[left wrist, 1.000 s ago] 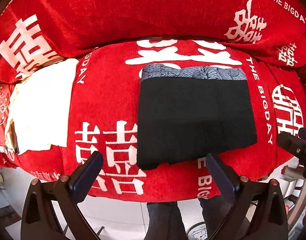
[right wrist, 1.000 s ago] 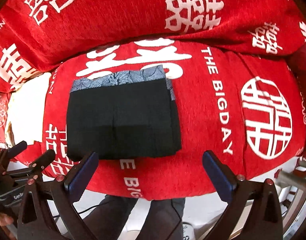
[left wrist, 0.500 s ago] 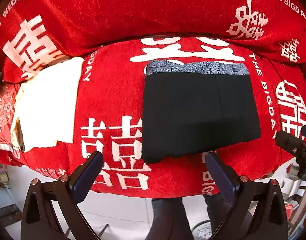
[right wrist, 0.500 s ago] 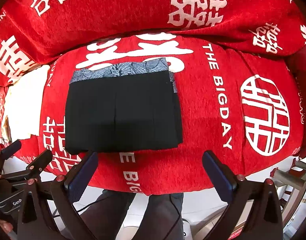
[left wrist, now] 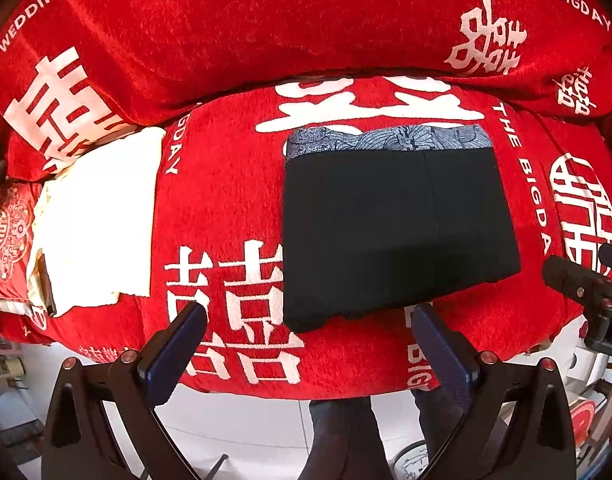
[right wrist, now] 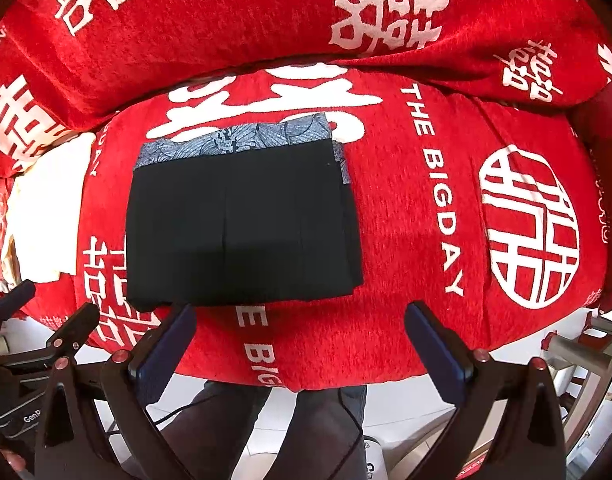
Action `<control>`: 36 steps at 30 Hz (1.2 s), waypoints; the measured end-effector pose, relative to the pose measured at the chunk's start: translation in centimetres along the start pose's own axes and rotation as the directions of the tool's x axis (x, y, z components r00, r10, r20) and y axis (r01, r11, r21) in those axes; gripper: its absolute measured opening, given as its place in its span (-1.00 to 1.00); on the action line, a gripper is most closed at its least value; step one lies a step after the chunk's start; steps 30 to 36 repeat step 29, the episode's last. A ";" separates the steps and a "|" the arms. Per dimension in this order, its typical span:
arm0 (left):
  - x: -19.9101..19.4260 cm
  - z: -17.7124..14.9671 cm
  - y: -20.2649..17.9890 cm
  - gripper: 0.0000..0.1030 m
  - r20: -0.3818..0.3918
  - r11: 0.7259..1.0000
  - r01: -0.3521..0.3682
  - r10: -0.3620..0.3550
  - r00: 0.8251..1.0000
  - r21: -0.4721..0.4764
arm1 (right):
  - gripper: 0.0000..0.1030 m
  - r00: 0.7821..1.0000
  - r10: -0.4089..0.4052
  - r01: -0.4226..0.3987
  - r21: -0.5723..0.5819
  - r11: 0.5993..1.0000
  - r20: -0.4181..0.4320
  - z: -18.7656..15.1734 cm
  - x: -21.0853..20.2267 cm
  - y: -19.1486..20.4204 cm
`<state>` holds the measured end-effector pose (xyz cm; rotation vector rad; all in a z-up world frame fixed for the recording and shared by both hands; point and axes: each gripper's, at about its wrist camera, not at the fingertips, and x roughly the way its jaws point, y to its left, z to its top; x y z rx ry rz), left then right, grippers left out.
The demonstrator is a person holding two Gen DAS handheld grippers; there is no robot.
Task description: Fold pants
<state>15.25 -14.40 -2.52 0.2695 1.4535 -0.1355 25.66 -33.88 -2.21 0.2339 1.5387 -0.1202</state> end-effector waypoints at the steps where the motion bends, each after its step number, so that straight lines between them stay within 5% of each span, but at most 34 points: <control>1: 0.0 0.0 0.0 0.99 0.000 1.000 0.002 -0.002 1.000 -0.001 | 1.00 1.000 0.000 0.000 0.002 1.000 -0.001 0.1 0.0 0.0; 36: 0.4 0.2 0.1 1.00 0.003 1.000 -0.005 0.005 1.000 0.020 | 1.00 0.999 0.016 -0.017 -0.023 1.000 -0.035 0.0 1.0 0.7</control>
